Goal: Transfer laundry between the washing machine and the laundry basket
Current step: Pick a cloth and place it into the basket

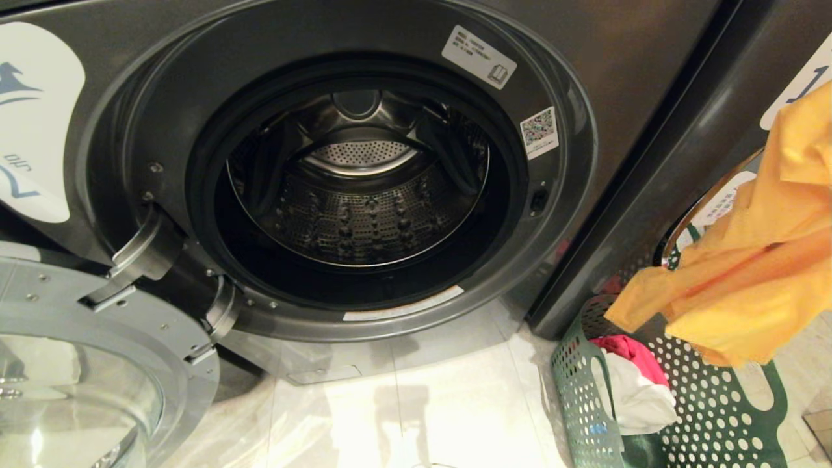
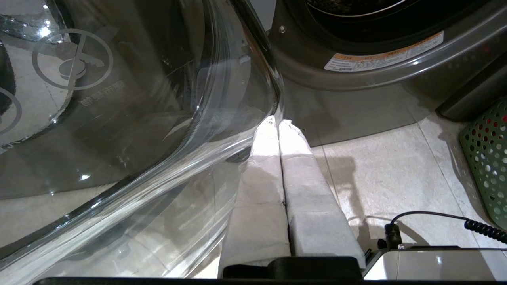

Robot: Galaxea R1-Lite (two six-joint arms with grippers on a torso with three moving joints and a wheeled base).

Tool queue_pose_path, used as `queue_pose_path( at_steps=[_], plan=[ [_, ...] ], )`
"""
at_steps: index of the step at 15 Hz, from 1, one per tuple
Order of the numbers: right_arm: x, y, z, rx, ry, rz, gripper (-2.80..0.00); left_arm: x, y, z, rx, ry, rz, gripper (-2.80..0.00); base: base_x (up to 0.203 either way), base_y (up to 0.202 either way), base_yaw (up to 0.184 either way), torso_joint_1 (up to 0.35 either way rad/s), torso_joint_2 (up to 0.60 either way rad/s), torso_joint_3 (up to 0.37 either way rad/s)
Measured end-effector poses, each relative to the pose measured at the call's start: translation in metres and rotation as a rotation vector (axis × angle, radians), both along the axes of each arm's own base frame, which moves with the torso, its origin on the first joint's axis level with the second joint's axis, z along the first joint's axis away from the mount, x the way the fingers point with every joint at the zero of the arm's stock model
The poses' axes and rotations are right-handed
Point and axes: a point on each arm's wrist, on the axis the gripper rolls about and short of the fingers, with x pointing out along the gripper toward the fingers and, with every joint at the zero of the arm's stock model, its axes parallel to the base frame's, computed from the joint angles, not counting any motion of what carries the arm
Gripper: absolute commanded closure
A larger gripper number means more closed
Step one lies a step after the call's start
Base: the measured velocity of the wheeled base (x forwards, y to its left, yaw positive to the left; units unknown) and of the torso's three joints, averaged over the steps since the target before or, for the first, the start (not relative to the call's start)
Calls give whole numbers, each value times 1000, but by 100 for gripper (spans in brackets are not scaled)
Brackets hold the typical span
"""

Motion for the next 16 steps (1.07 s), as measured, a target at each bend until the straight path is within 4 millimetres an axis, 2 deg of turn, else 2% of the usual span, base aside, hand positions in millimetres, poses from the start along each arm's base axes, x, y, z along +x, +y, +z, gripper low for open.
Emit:
queue_pose_path(
  at_steps=[3, 7, 11, 16],
  plan=[
    [13, 4, 5, 42, 34, -127, 0, 0, 0, 0, 0, 0, 0, 0, 0, 0, 0, 0, 0, 0],
    [37, 4, -6, 116, 121, -301, 0, 0, 0, 0, 0, 0, 0, 0, 0, 0, 0, 0, 0, 0],
    [63, 4, -40, 163, 250, -384, 0, 0, 0, 0, 0, 0, 0, 0, 0, 0, 0, 0, 0, 0],
    [77, -9, -89, 185, 407, -497, 0, 0, 0, 0, 0, 0, 0, 0, 0, 0, 0, 0, 0, 0]
  ],
)
